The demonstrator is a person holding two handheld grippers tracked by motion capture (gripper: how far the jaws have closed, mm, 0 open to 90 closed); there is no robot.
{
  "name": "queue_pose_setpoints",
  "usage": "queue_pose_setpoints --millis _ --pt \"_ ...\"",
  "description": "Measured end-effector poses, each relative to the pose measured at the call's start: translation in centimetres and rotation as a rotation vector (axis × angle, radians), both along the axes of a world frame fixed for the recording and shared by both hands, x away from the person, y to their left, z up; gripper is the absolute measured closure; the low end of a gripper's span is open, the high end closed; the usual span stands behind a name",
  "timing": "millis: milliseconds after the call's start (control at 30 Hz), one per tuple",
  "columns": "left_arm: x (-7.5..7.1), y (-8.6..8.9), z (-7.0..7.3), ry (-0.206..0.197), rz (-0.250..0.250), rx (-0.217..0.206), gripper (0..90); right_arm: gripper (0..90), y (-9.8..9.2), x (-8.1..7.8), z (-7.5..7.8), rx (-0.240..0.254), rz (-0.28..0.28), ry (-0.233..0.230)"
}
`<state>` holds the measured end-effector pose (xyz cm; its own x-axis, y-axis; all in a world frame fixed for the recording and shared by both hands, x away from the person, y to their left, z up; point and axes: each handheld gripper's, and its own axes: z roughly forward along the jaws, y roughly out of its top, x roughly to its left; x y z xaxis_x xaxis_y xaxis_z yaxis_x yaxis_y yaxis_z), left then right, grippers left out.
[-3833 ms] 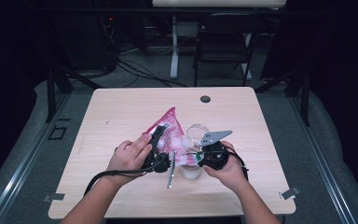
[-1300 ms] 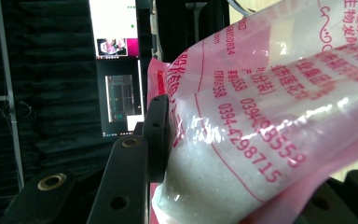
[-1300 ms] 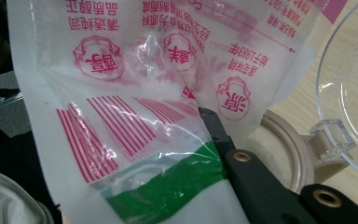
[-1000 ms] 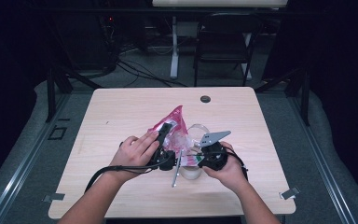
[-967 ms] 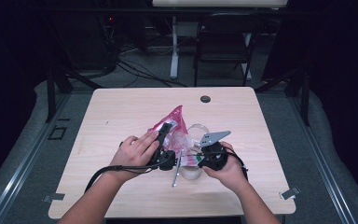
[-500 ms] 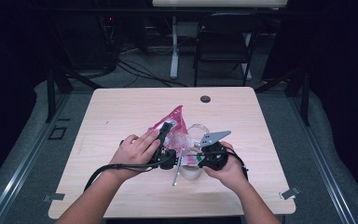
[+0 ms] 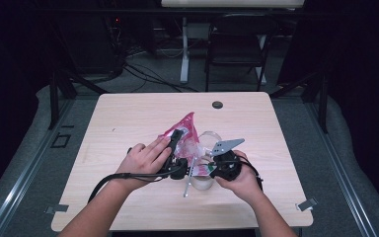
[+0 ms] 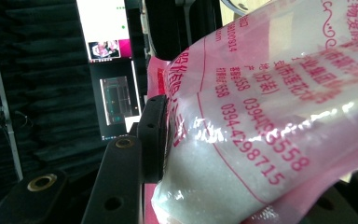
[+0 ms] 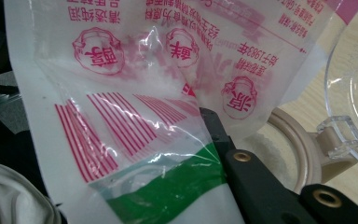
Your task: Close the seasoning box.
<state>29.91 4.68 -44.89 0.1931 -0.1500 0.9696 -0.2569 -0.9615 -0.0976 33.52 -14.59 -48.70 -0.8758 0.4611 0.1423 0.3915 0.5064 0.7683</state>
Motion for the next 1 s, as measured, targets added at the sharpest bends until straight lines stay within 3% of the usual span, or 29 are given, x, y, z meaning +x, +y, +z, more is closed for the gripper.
queue_pose_setpoints --millis 267,533,1000 --pt "-0.09 -0.14 0.3 -0.014 0.002 0.023 63.2 90.0 -0.12 0.01 0.04 0.008 -0.002 -0.005" --pt "-0.2 -0.08 0.12 0.0 0.005 0.009 63.2 90.0 0.01 -0.04 0.02 -0.001 -0.005 -0.002" --pt "-0.6 -0.4 0.02 -0.014 -0.01 0.009 64.1 90.0 0.03 0.12 -0.22 -0.003 -0.011 -0.005"
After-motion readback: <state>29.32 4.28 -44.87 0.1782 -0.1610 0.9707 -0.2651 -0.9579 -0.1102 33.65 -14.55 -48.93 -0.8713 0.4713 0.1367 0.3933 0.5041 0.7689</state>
